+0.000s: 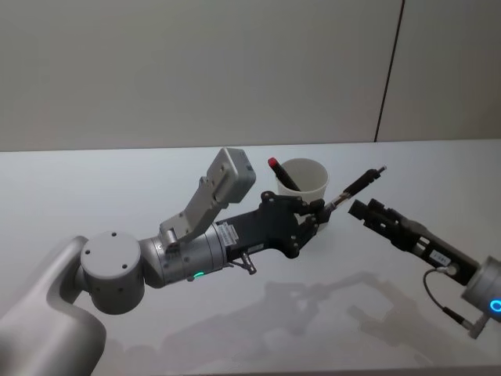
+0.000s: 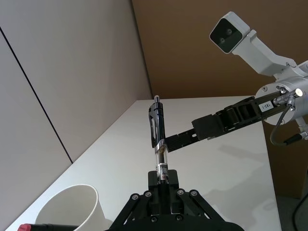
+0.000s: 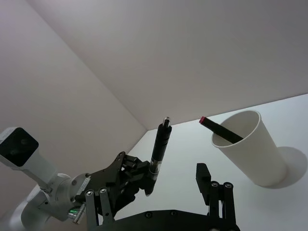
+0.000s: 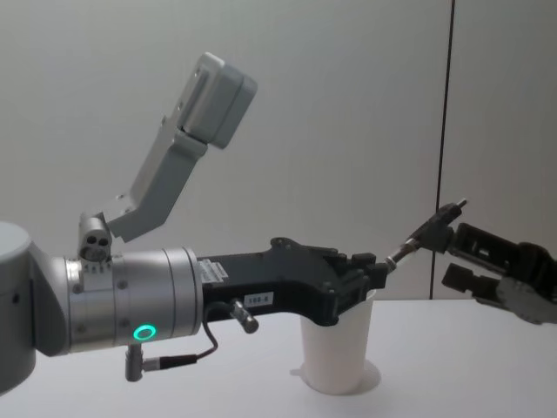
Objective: Place the pen into the pen holder.
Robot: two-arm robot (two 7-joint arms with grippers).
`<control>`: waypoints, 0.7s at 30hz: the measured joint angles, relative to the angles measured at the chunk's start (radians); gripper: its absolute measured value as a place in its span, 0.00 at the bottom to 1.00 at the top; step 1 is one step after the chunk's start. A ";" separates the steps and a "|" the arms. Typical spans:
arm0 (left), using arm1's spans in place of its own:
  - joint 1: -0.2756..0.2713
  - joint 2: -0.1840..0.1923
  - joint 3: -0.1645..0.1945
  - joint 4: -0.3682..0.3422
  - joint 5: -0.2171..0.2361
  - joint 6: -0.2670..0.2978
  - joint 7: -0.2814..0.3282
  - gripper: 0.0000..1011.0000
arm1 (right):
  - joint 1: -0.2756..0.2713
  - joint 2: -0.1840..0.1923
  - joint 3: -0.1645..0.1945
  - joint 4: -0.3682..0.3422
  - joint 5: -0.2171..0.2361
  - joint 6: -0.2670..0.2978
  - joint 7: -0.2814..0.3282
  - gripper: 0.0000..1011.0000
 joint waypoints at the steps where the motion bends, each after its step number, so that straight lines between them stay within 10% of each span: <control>1: 0.000 0.000 0.000 0.000 0.000 0.000 0.000 0.13 | 0.001 -0.001 -0.001 0.002 0.003 0.000 -0.001 0.99; 21: 0.000 0.000 0.000 0.000 0.000 0.000 0.000 0.13 | 0.030 -0.029 -0.028 0.040 0.091 -0.034 -0.078 0.99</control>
